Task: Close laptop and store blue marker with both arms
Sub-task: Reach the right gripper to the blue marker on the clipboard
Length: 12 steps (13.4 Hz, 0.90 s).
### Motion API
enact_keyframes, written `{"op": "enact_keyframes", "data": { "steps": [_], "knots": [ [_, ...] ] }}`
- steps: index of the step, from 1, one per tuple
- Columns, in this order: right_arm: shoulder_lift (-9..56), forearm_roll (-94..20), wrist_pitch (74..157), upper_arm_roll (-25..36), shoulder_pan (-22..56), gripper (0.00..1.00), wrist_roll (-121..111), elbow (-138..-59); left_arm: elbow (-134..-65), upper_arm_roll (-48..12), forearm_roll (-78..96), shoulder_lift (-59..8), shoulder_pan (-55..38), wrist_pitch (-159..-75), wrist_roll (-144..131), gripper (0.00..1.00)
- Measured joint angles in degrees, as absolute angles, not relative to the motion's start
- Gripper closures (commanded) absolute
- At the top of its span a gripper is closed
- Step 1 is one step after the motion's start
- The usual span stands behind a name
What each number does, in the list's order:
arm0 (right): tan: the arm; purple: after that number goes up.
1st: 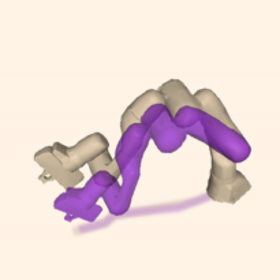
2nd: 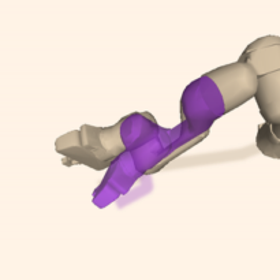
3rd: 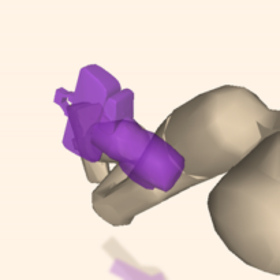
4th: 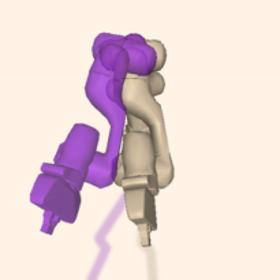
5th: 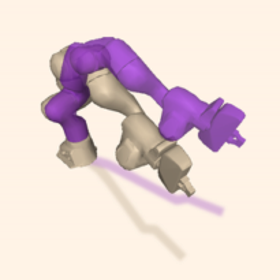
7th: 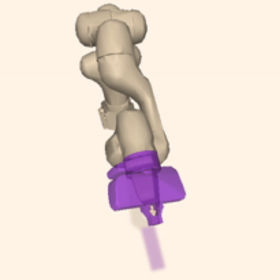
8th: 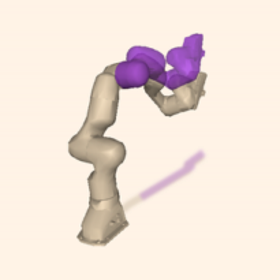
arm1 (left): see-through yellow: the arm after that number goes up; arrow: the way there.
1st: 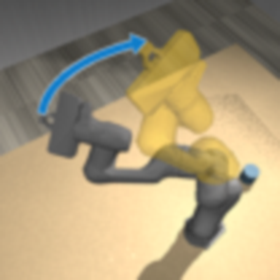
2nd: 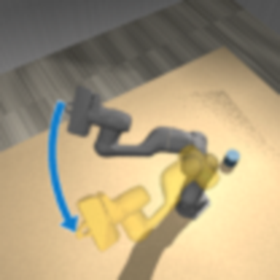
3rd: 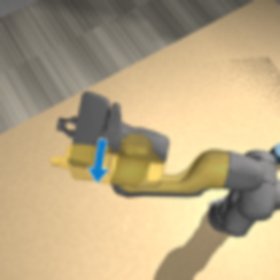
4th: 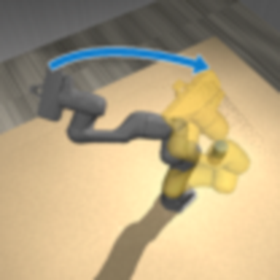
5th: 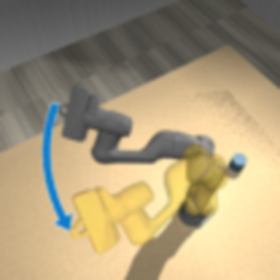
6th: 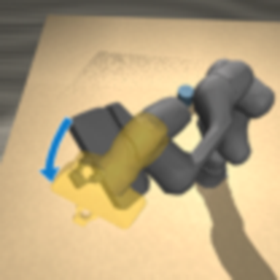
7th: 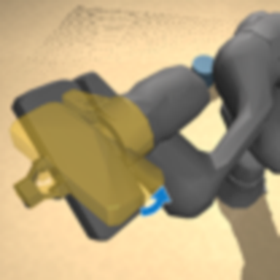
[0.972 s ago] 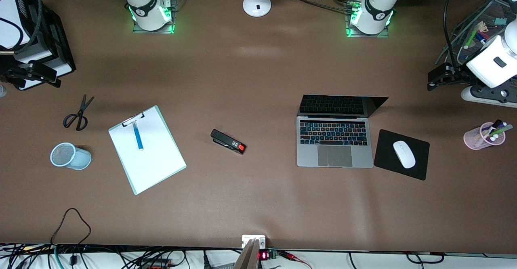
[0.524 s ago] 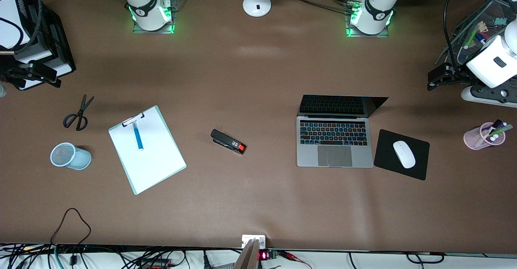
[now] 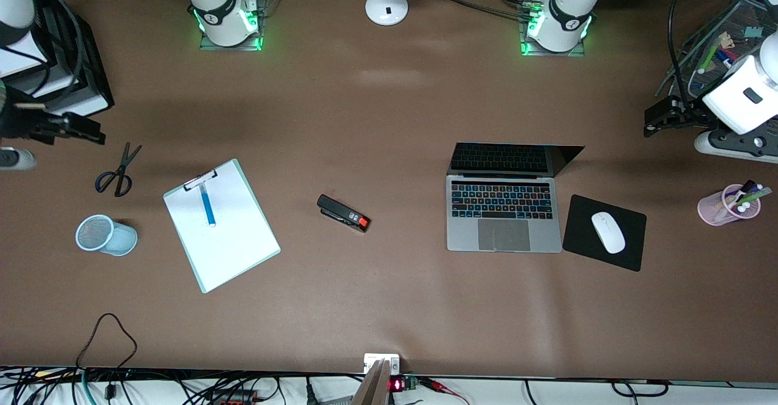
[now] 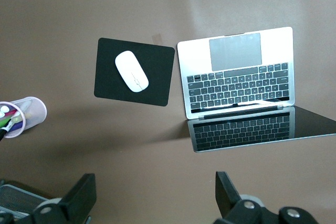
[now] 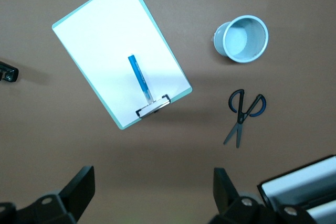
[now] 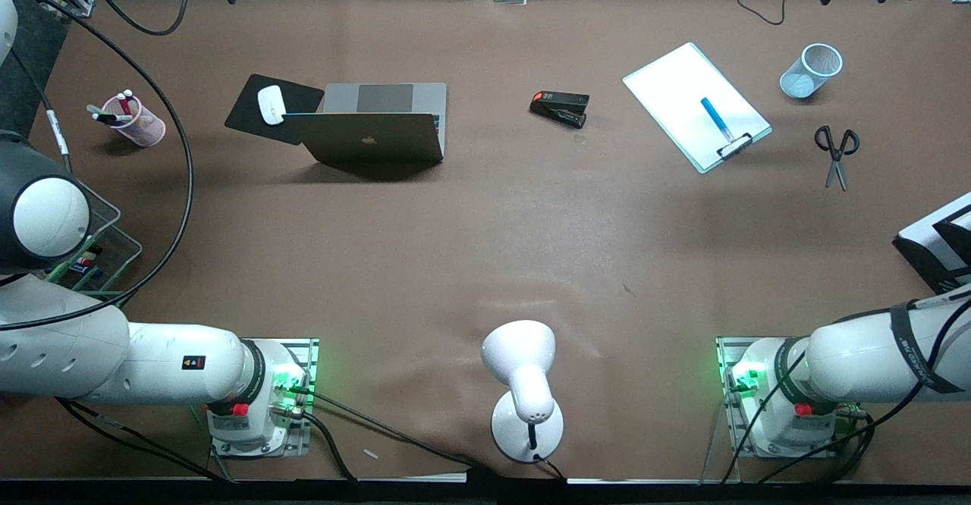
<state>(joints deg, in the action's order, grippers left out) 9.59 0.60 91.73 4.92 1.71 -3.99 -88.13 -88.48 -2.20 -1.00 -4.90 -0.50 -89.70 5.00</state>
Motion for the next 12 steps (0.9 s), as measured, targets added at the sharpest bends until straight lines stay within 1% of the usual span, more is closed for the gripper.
{"op": "enact_keyframes", "data": {
  "steps": [5, 9, 10, 11, 12],
  "knots": [
    [14.3, 0.61, 97.5, 4.88, 3.69, 0.0, -3.99, -88.2, -88.47, -2.43, -0.98, -6.33, -1.04, -85.58, 5.0, 0.0],
    [20.56, 0.41, 102.0, 4.83, 4.13, 0.0, -3.99, -88.44, -88.48, -2.47, -0.98, -7.89, -1.27, -81.17, 5.0, 0.0],
    [22.33, 0.39, 103.44, 4.8, 4.53, 0.0, -3.99, -88.46, -88.48, -2.47, -0.98, -8.05, -1.28, -80.45, 5.0, 0.15],
    [24.05, 0.38, 104.66, 4.72, 4.93, 0.0, -3.99, -88.49, -88.48, -2.5, -0.97, -8.12, -1.29, -80.09, 5.0, 0.35],
    [25.83, 0.37, 106.2, 4.66, 5.55, 0.0, -3.99, -88.47, -88.48, -2.61, -0.96, -8.14, -1.33, -79.9, 5.0, 0.51]
  ]
}}
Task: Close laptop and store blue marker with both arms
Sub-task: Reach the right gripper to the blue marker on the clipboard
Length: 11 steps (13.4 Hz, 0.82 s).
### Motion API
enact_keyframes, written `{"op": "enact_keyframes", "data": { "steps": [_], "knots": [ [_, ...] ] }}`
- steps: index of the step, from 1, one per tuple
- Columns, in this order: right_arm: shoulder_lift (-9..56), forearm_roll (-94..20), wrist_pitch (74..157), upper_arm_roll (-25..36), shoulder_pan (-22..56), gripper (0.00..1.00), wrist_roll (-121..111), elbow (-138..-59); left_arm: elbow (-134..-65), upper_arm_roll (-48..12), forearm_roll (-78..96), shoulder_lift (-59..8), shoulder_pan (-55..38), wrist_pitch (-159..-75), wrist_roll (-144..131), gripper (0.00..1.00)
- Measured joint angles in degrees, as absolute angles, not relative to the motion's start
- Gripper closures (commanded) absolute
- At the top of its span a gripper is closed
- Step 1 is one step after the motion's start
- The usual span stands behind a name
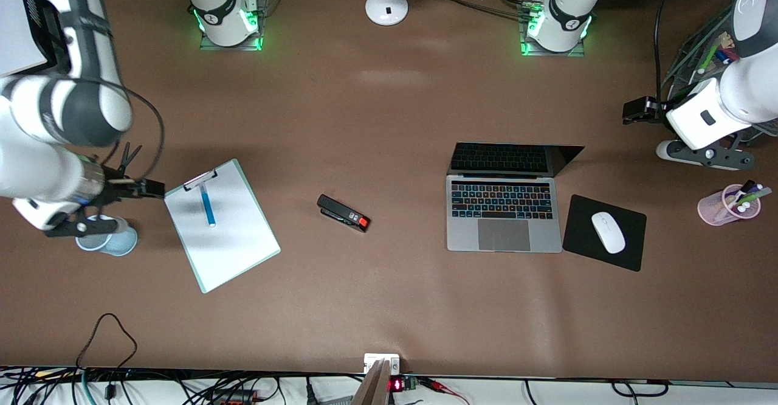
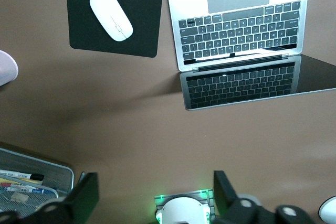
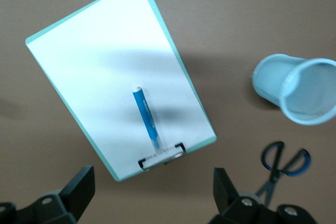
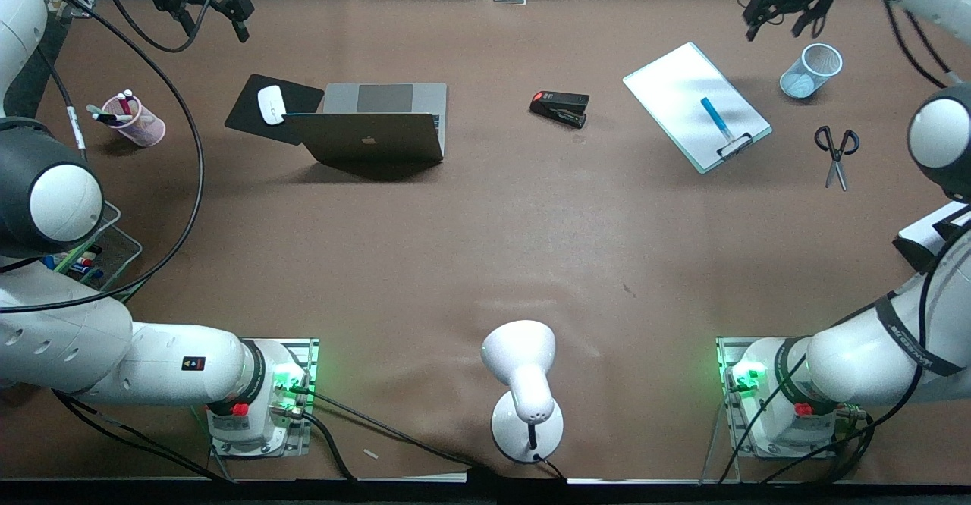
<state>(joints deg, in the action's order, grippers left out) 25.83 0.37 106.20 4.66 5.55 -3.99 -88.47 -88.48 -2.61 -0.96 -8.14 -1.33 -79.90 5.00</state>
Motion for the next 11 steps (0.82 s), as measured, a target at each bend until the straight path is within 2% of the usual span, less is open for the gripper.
{"op": "enact_keyframes", "data": {
  "steps": [2, 3, 11],
  "knots": [
    [28.69, 0.37, 108.94, 4.6, 6.84, 0.0, -3.99, -88.46, -88.48, -2.72, -0.96, -8.17, -1.35, -79.71, 5.0, 0.79],
    [29.8, 0.37, 110.1, 4.58, 7.58, 0.0, -3.95, -88.46, -88.48, -2.71, -0.96, -8.23, -1.33, -79.71, 5.0, 0.87],
    [35.93, 0.38, 115.83, 4.8, 8.95, 0.0, -5.66, -89.02, -89.1, -2.69, 3.78, -8.76, -0.92, -79.29, 3.76, 0.98]
  ]
}}
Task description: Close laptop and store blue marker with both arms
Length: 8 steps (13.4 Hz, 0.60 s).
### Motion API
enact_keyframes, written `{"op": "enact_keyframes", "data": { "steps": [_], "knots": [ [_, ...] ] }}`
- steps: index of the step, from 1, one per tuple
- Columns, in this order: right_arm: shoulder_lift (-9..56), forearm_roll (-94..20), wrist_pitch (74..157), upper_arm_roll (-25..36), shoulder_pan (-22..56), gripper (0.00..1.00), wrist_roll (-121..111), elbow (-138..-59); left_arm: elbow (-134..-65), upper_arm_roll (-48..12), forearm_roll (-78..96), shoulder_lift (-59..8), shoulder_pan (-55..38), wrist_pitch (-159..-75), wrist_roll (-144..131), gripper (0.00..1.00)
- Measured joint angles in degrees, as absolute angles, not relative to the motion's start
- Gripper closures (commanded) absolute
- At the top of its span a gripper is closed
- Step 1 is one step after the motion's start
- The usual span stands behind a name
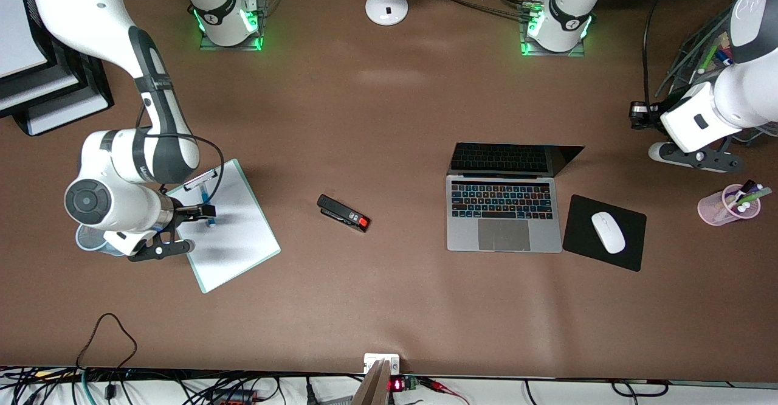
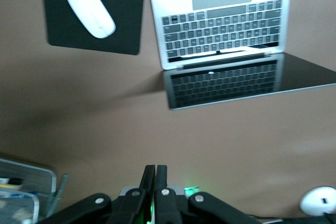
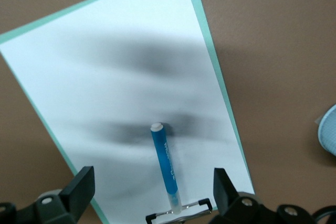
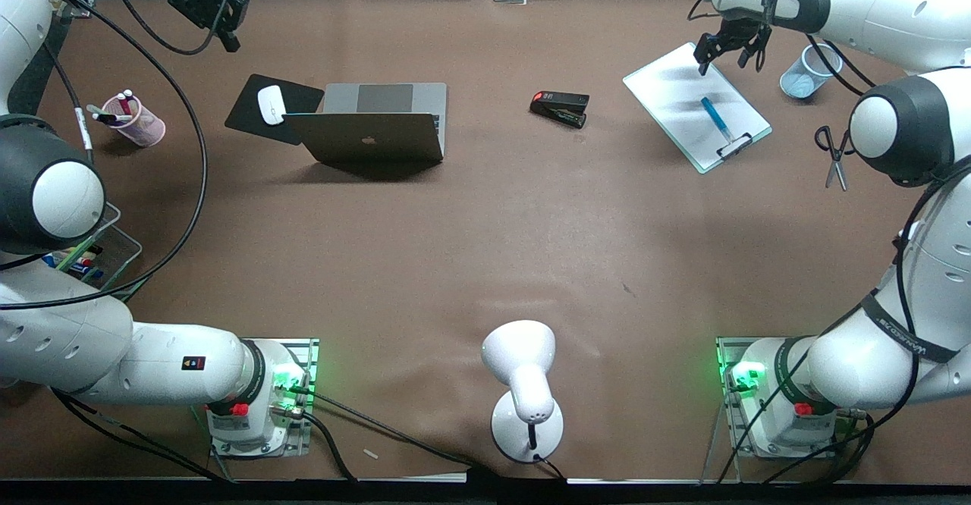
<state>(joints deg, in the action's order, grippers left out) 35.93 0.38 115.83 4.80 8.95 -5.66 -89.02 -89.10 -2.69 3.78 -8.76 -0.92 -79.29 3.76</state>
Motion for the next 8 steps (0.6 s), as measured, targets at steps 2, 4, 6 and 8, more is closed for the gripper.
{"op": "enact_keyframes", "data": {
  "steps": [2, 4, 6, 8],
  "knots": [
    [36.79, 0.38, 117.52, 4.81, 8.82, 0.0, -5.72, -89.95, -90.58, -4.06, 4.81, -8.32, -0.96, -78.85, 0.18, 1.0],
    [37.08, 0.38, 120.9, 4.81, 8.79, 0.0, -6.89, -91.98, -93.02, -7.2, 4.84, -6.96, -1.03, -78.83, -4.06, 1.0],
    [37.13, 0.38, 124.93, 4.81, 8.63, 0.02, -8.82, -94.83, -96.41, -9.11, 5.28, -5.11, -1.12, -80.3, -6.0, 1.0],
    [37.14, 0.38, 126.22, 4.81, 8.47, 0.11, -9.5, -96.41, -102.2, -9.37, 7.5, -3.07, -1.12, -86.83, -6.29, 1.0]
  ]
}}
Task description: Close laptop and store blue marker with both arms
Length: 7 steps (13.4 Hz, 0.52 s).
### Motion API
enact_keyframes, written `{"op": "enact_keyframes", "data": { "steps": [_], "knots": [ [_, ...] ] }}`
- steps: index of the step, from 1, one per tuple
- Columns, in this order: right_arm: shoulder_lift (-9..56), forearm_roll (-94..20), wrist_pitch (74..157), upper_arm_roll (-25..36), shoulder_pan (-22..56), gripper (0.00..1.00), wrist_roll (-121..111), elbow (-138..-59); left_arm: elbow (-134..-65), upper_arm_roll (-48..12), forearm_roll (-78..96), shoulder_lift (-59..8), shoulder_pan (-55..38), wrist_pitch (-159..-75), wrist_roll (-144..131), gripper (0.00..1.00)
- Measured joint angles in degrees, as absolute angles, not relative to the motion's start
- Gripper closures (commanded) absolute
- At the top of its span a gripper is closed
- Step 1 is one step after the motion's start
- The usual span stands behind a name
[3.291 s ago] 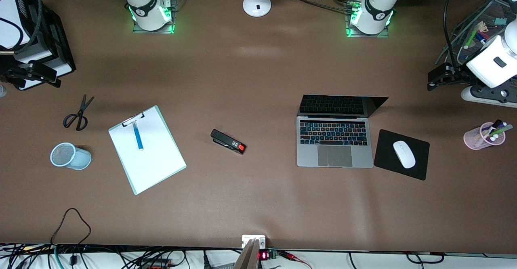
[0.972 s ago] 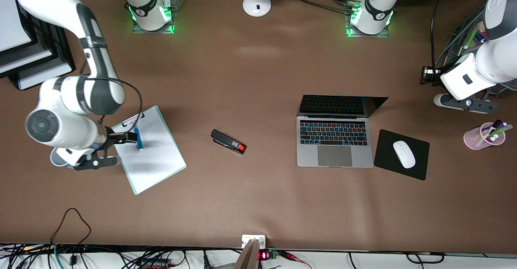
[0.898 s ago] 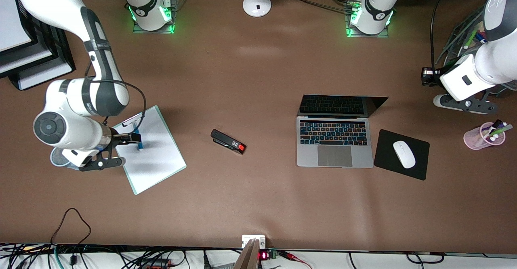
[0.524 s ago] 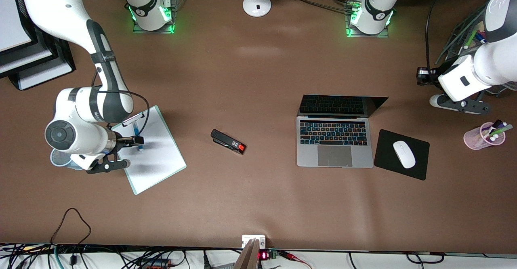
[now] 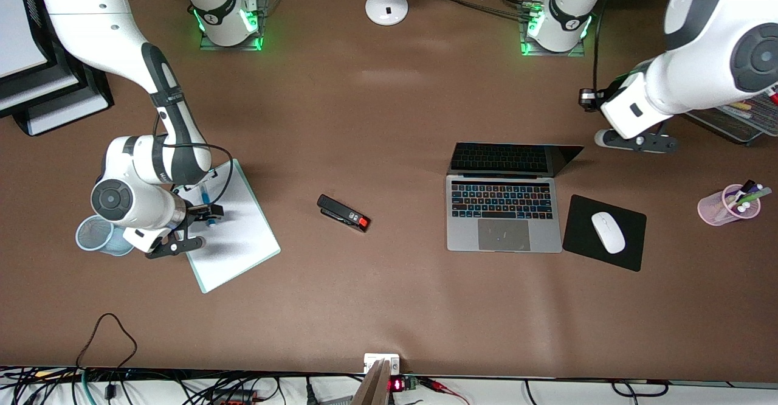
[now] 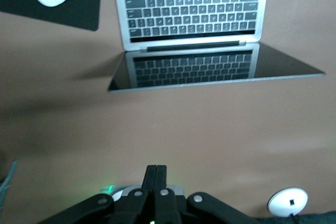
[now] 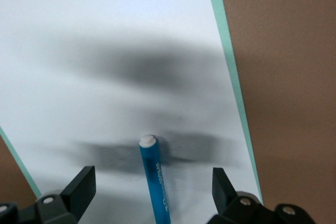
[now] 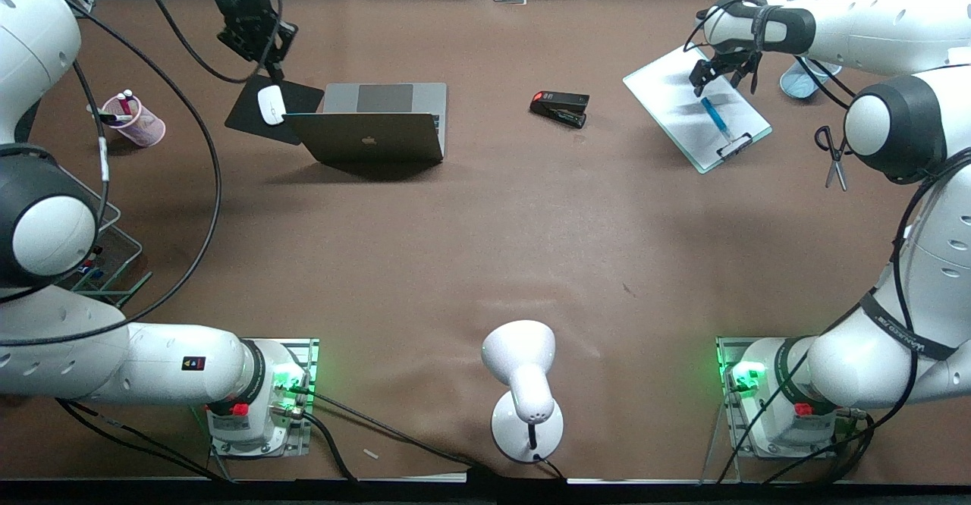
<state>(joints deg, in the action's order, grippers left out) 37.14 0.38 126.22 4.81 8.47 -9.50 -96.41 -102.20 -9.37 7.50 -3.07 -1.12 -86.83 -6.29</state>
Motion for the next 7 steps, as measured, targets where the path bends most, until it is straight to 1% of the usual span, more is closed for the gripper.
{"op": "enact_keyframes", "data": {
  "steps": [2, 3, 5, 7],
  "knots": [
    [37.13, 0.37, 126.3, 4.81, 8.47, 0.24, -9.64, -96.64, -109.88, -10.47, 9.13, -1.02, -1.05, -95.05, -6.8, 1.0],
    [37.14, 0.37, 126.31, 4.81, 8.48, 0.25, -9.71, -96.75, -113.49, -12.02, 9.38, -0.14, -1.03, -98.79, -8.18, 1.0],
    [37.19, 0.37, 126.38, 4.79, 8.5, 0.26, -9.75, -96.9, -119.76, -16.91, 9.45, 1.18, -1.05, -106.24, -12.03, 1.0],
    [37.22, 0.37, 126.47, 4.77, 8.54, 0.25, -9.8, -96.91, -124.36, -21.85, 9.46, 1.71, -1.13, -113.68, -16.21, 1.0]
  ]
}}
